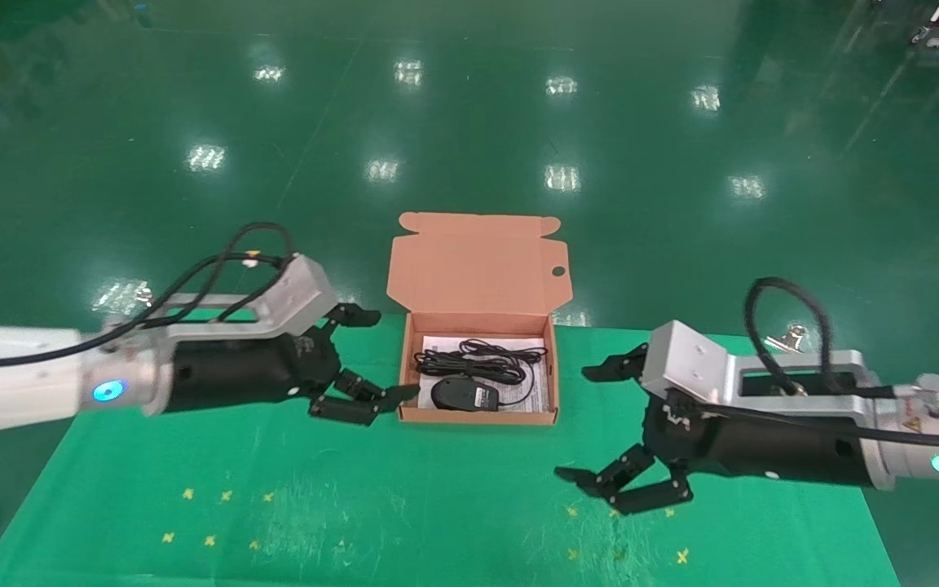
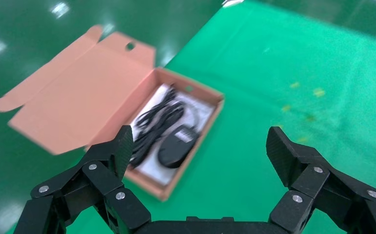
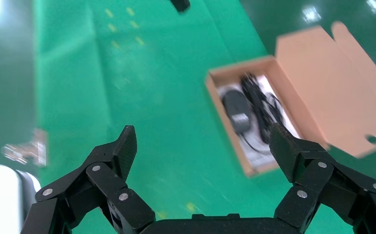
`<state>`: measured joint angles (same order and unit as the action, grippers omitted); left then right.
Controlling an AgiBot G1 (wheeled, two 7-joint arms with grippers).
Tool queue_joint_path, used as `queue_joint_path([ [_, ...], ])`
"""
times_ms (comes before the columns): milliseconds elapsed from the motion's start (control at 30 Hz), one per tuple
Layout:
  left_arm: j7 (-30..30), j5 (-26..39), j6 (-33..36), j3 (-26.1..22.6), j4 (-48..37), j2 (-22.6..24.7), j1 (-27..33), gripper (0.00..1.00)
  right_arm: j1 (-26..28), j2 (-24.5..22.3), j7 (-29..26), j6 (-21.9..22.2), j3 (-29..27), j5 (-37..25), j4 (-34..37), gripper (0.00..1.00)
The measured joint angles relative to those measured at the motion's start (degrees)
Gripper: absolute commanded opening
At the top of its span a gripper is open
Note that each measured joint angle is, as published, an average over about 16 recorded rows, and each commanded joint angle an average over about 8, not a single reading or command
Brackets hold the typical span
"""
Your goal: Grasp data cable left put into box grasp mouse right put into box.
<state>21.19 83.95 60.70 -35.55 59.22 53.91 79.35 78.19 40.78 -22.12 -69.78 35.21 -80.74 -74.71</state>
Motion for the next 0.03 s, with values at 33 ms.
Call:
queue_joint_path([
  [33,-0.19,-0.76,0.45,0.35,0.26,-0.34,-0.32,1.00,-0.31,-0.11,0.21,-0.29,-0.35,0.71,0.02,1.00],
])
